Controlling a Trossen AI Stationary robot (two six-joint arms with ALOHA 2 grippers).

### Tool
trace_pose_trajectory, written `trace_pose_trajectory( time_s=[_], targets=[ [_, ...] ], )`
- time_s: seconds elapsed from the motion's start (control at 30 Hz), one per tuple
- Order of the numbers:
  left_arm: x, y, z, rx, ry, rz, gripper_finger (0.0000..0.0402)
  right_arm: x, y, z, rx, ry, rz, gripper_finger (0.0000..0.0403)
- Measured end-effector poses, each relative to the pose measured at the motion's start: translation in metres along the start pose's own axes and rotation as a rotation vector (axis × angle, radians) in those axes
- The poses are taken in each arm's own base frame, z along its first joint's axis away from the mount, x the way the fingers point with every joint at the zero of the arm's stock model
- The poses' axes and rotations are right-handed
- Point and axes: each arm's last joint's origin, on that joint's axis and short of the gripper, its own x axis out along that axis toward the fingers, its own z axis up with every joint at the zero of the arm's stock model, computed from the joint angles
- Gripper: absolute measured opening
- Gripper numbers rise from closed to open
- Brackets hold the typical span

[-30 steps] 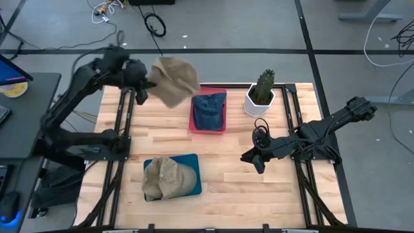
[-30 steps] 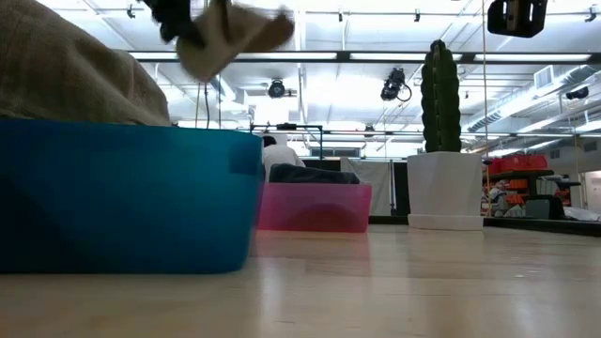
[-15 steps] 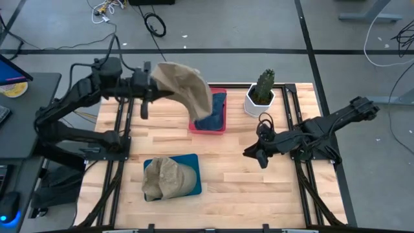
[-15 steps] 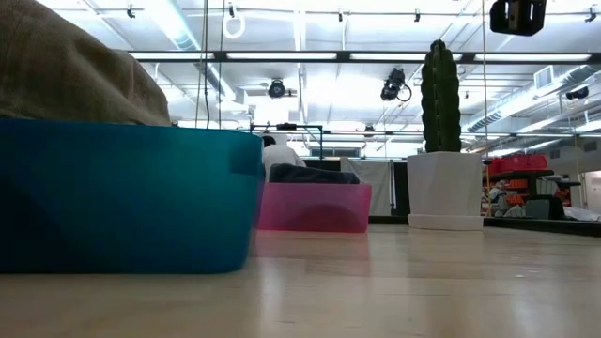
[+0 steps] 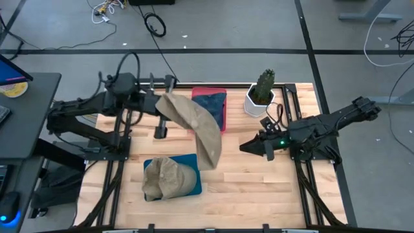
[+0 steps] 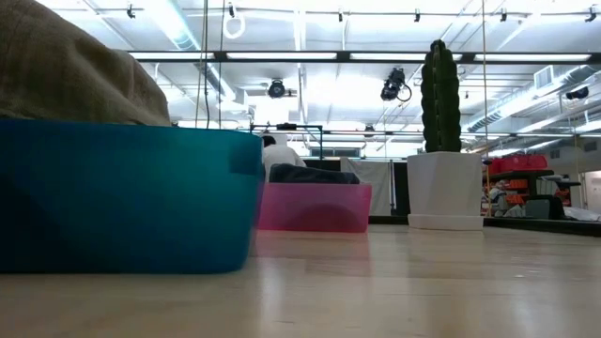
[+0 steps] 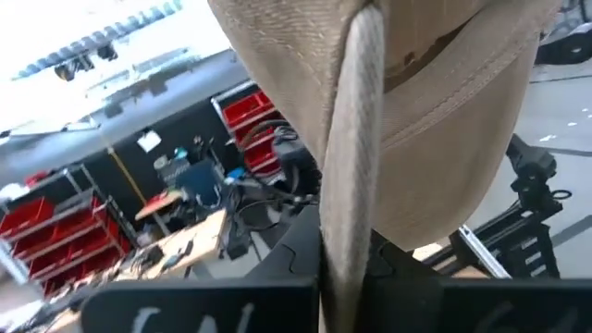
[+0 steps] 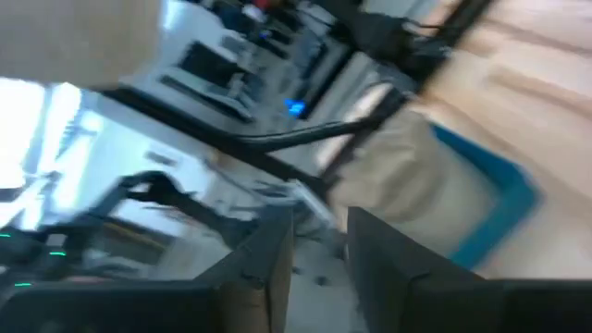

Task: Pick & Place hat
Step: Put the brown cap into the blue bin

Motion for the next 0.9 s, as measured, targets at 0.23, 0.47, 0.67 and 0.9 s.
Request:
trace_pose_trajectory(
  time_s=[0.23, 0.47, 0.67, 0.9],
  targets=[
    [0.025, -0.014, -0.001, 0.032, -0.098, -0.031, 0.0011, -0.002, 0.017, 0.017, 0.031, -0.067, 0.232, 0.0145],
    [0.035, -0.024, 0.008, 0.091, -0.222, -0.029, 0.0011, -0.008, 0.031, 0.034, 0.053, -0.134, 0.454, 0.0227],
    [0.042, -0.028, 0.008, 0.132, -0.265, -0.018, 0.0011, -0.003, 0.034, 0.041, 0.095, -0.132, 0.561, 0.0286],
    [0.060, -0.032, -0.008, 0.130, -0.252, -0.022, 0.0011, 0.015, 0.034, 0.043, 0.115, -0.114, 0.654, 0.0296]
  ],
)
